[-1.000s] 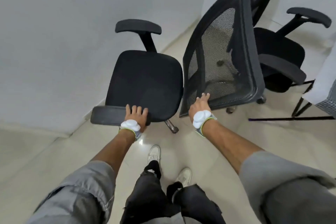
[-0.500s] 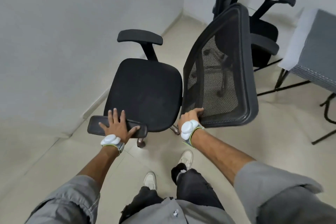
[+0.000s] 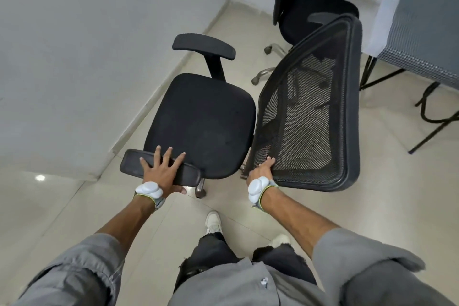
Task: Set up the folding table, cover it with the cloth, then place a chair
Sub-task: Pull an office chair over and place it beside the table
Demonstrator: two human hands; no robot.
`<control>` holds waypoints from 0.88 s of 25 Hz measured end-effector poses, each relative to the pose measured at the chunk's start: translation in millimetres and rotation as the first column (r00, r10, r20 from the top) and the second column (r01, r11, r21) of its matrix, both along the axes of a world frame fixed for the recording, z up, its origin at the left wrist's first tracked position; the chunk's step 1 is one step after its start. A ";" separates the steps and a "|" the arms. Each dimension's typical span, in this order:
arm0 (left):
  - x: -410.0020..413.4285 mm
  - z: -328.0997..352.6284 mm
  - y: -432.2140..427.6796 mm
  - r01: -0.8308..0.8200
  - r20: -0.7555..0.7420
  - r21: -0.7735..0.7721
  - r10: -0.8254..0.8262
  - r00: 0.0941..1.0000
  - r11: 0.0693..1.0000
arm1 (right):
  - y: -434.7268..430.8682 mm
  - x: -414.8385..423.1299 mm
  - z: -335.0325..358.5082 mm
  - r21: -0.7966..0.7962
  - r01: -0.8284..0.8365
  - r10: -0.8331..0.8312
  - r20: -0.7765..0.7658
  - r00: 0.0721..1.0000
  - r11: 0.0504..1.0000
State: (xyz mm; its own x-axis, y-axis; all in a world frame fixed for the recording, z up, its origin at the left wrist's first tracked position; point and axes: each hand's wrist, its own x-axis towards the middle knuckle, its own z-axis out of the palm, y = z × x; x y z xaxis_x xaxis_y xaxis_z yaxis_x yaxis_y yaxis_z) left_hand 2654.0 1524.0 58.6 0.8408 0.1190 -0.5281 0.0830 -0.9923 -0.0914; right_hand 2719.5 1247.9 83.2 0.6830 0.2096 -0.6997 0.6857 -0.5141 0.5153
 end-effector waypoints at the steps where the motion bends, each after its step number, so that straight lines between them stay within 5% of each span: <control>1: -3.7 -0.7 -6.2 0.002 0.004 -0.005 -0.002 1.000 1.000 | -4.0 0.1 3.1 0.000 -0.021 0.021 -0.025 0.999 1.000; 11: -25.9 -0.9 -89.8 0.088 -0.030 -0.028 -0.089 0.996 0.996 | -86.9 -24.9 6.7 0.004 -0.020 0.020 -0.079 0.997 1.000; 17: -34.8 -1.9 -196.8 0.285 0.009 -0.038 -0.285 0.959 0.958 | -201.9 -78.4 18.6 0.009 0.188 -0.186 -0.115 0.976 0.982; 22: -13.5 0.3 -315.7 0.553 0.029 -0.058 -0.552 0.833 0.831 | -316.3 -132.0 38.9 0.028 0.441 -0.437 -0.089 0.895 0.897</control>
State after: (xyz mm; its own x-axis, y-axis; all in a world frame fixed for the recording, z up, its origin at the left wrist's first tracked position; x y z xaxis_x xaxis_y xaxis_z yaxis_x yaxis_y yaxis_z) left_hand 2640.5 1208.2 58.9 0.7622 -0.3998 -0.5091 -0.4804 -0.8765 -0.0308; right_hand 2587.5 931.6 122.2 0.6562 -0.0652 -0.7518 0.4220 -0.7942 0.4373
